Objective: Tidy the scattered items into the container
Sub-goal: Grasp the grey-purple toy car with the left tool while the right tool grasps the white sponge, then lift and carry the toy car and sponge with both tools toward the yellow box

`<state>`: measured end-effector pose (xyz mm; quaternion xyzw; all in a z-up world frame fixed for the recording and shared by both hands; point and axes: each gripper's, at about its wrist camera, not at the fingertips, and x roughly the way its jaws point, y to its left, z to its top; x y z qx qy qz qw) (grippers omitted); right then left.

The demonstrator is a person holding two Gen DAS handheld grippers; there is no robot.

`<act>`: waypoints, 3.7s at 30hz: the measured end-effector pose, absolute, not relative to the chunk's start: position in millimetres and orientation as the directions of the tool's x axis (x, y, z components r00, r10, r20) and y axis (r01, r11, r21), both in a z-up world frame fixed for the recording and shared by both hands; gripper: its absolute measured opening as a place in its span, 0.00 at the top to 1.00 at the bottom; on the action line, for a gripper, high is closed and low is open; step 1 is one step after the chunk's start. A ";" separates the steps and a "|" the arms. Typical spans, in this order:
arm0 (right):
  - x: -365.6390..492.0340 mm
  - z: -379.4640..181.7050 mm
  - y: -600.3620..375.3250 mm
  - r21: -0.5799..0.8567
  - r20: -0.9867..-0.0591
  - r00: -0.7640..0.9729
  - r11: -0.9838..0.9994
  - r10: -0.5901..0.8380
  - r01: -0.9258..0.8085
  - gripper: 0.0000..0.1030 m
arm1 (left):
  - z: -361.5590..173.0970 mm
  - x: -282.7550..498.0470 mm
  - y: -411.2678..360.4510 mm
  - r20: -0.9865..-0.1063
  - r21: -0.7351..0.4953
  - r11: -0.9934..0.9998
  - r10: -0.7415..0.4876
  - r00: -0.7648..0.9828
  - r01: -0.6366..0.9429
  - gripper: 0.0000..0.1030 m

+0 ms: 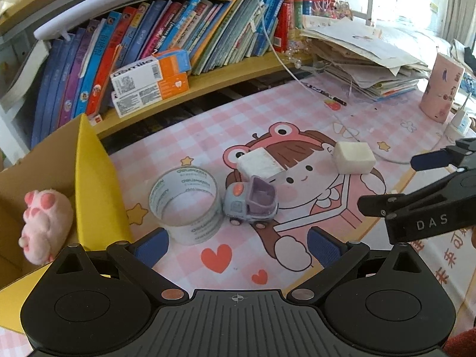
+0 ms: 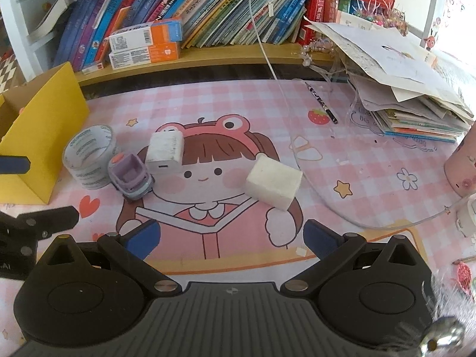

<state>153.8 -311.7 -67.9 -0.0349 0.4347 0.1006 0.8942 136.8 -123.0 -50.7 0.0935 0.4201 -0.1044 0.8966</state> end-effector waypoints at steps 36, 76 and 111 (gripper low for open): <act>212.9 -98.8 -328.8 0.001 -0.803 0.588 0.987 0.098 -0.164 0.07 | -91.4 193.6 -152.7 -0.798 0.070 0.926 -0.171 0.577 0.371 0.36; 240.7 -116.8 -336.5 0.030 -0.827 0.553 0.990 0.103 -0.140 0.49 | -113.5 209.2 -153.3 -0.829 0.046 0.922 -0.180 0.530 0.384 0.38; 143.4 -68.9 -308.4 0.066 -0.796 0.565 0.960 0.215 -0.272 0.52 | -52.9 117.0 -135.5 -0.781 0.054 0.920 -0.203 0.590 0.388 0.38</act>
